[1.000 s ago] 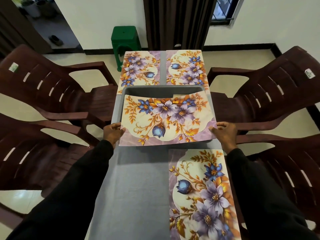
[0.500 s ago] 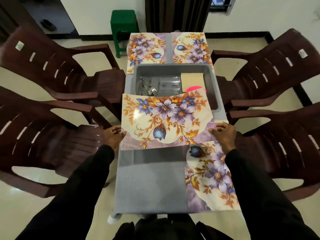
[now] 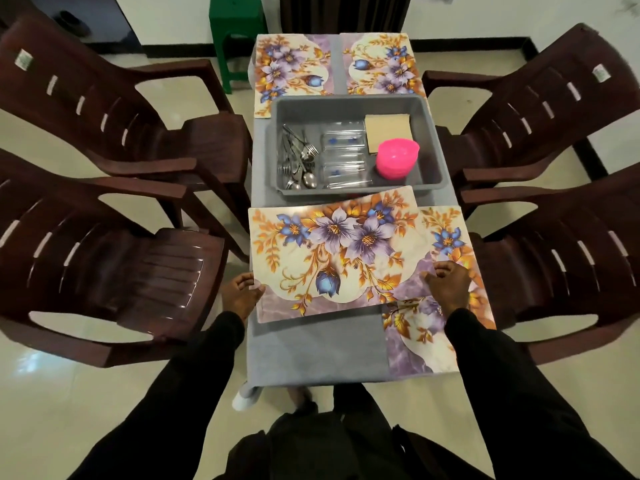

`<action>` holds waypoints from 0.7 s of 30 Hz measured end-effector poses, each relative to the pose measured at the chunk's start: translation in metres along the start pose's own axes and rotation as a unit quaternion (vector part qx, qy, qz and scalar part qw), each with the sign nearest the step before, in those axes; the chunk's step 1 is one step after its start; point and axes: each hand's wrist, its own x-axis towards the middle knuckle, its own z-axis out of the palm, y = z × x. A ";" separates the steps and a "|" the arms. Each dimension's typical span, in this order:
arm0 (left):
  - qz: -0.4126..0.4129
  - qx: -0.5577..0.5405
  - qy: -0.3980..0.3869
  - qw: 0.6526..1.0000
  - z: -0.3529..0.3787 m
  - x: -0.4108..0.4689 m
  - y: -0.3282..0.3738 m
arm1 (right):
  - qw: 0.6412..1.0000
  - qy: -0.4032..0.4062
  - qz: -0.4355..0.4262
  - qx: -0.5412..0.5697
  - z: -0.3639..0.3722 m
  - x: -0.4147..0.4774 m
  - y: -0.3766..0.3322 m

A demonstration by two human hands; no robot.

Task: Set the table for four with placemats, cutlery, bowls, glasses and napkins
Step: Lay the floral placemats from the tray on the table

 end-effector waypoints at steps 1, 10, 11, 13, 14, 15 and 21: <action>0.000 0.011 -0.001 1.000 0.002 -0.001 -0.005 | 1.000 0.001 -0.001 -0.008 0.001 -0.001 0.003; 0.017 0.105 -0.016 0.994 0.008 -0.009 -0.022 | 0.992 -0.004 -0.025 -0.127 0.013 0.012 0.016; 0.020 0.108 -0.020 0.994 0.006 -0.008 -0.022 | 0.990 -0.006 -0.026 -0.137 0.013 0.013 0.014; 0.026 0.108 -0.024 0.994 0.001 -0.006 -0.023 | 0.988 -0.008 -0.032 -0.151 0.014 0.014 0.012; 0.027 0.104 -0.027 0.994 -0.002 -0.005 -0.022 | 0.986 -0.009 -0.036 -0.163 0.014 0.014 0.012; 0.033 0.103 -0.028 0.994 -0.004 -0.004 -0.022 | 0.984 -0.009 -0.040 -0.173 0.015 0.015 0.012; 0.081 0.125 -0.035 0.988 -0.013 0.002 -0.019 | 0.980 -0.034 -0.063 -0.187 0.036 0.007 0.002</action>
